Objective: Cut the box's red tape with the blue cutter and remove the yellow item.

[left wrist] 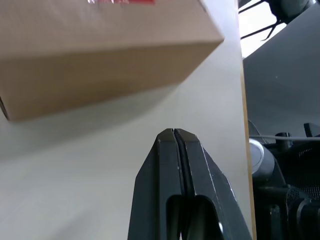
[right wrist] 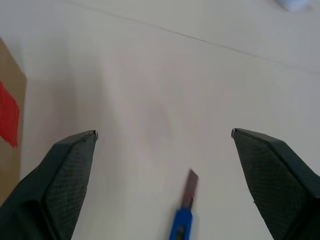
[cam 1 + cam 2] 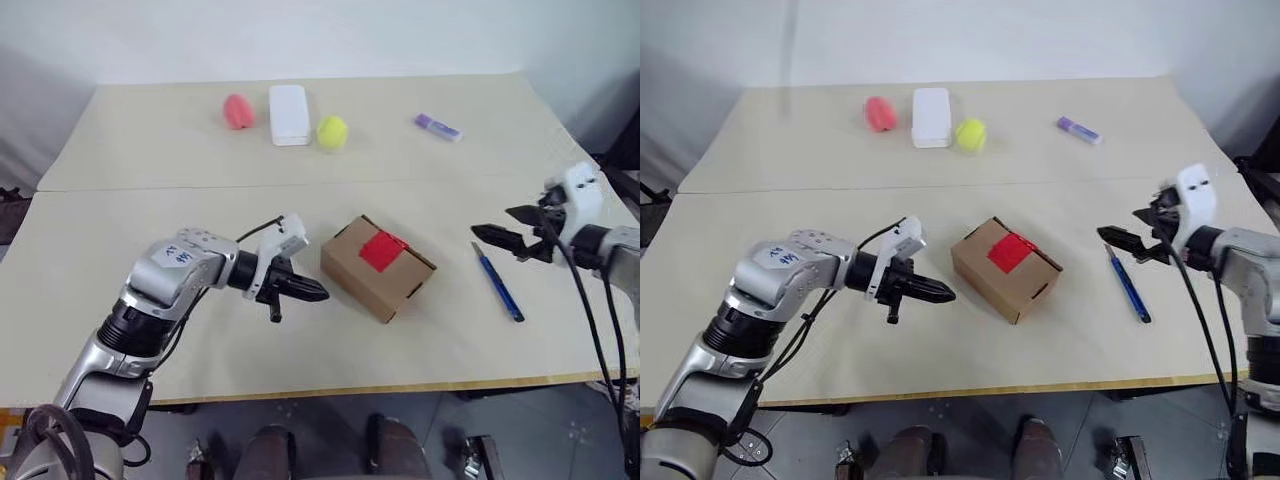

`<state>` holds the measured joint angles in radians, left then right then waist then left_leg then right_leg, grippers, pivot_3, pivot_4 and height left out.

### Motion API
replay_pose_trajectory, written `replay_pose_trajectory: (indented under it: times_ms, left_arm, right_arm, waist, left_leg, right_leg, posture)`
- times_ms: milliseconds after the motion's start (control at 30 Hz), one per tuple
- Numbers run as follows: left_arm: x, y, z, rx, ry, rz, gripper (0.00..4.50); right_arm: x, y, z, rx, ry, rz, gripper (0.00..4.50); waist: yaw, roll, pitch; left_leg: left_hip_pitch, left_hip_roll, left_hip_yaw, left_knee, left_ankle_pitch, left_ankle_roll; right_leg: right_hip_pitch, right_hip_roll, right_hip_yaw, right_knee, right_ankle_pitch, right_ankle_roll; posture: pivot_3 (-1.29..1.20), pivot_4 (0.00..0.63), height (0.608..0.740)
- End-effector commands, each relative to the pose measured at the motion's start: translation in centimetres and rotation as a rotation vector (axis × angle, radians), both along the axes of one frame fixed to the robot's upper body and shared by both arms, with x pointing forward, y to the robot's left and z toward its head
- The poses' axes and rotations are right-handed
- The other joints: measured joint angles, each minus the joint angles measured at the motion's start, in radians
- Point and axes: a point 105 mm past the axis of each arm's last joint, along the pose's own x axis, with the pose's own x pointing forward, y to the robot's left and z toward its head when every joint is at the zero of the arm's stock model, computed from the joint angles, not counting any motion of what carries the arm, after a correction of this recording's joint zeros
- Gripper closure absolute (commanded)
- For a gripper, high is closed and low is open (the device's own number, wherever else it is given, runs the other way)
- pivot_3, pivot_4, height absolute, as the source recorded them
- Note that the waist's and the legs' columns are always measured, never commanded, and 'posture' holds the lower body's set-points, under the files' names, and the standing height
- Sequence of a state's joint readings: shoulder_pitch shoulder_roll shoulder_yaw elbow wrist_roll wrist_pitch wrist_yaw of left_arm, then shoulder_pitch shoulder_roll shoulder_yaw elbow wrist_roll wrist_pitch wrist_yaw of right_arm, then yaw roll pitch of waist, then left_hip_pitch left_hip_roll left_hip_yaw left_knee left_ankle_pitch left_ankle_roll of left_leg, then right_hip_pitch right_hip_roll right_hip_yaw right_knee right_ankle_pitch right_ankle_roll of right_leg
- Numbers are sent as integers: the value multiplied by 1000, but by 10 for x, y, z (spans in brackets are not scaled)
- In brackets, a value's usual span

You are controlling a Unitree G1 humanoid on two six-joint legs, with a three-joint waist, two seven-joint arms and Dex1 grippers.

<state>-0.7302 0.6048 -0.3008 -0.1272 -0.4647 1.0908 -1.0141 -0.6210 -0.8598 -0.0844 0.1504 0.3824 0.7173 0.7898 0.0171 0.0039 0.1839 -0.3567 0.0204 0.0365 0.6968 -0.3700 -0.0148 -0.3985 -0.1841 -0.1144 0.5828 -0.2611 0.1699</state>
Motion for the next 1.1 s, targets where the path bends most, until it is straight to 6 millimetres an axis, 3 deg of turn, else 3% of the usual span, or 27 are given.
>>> replay_pose_trajectory:
  times_ms: [33, 300, 433, 567, 767, 1100]
  left_arm:
    - [-6, -5, -3, 16, -33, -15, 4500]
    - [8, -14, -12, -26, -105, 128, 4500]
    - [20, -19, -8, -73, -145, 215, 4500]
    - [30, -18, 3, -106, -177, 268, 4500]
    - [38, -5, 12, -105, -185, 303, 4500]
    - [12, 11, 2, -3, -80, 187, 4500]
  right_arm:
    - [11, 15, -9, -140, -32, 91, 417]
    - [36, 56, -31, -243, 5, 252, 3049]
    - [15, 91, -36, -234, 88, 462, 4471]
    - [-16, 122, -31, -192, 134, 635, 4493]
    - [-34, 149, -28, -166, 137, 695, 4493]
    - [-62, 162, -43, -184, 184, 729, 4493]
  waist:
    - [2, 0, 0]
    - [-2, 0, 1]
    - [-1, 0, 1]
    - [-3, 0, 1]
    - [-3, 0, 1]
    - [1, 0, 1]
  left_leg:
    - [0, 0, 0, 0, 0, 0]
    - [-1, 0, -1, 0, 0, 0]
    - [-1, 0, -1, 0, 0, 0]
    - [-1, 0, -2, 0, 0, 0]
    - [-1, 0, -2, 1, 0, 0]
    - [-1, 0, -2, 0, -1, -1]
  right_leg:
    - [0, 0, 0, 0, 0, 0]
    - [0, 0, -2, 0, 0, 0]
    - [0, 0, -2, 0, 0, 0]
    - [0, 0, -3, 0, 0, 1]
    - [0, 0, -2, 1, 0, 0]
    - [0, 0, -3, 1, 0, 1]
  posture:
    - [0, 150, 740]
    - [0, 150, 740]
    - [0, 150, 740]
    - [0, 150, 740]
    - [0, 150, 740]
    - [0, 150, 740]
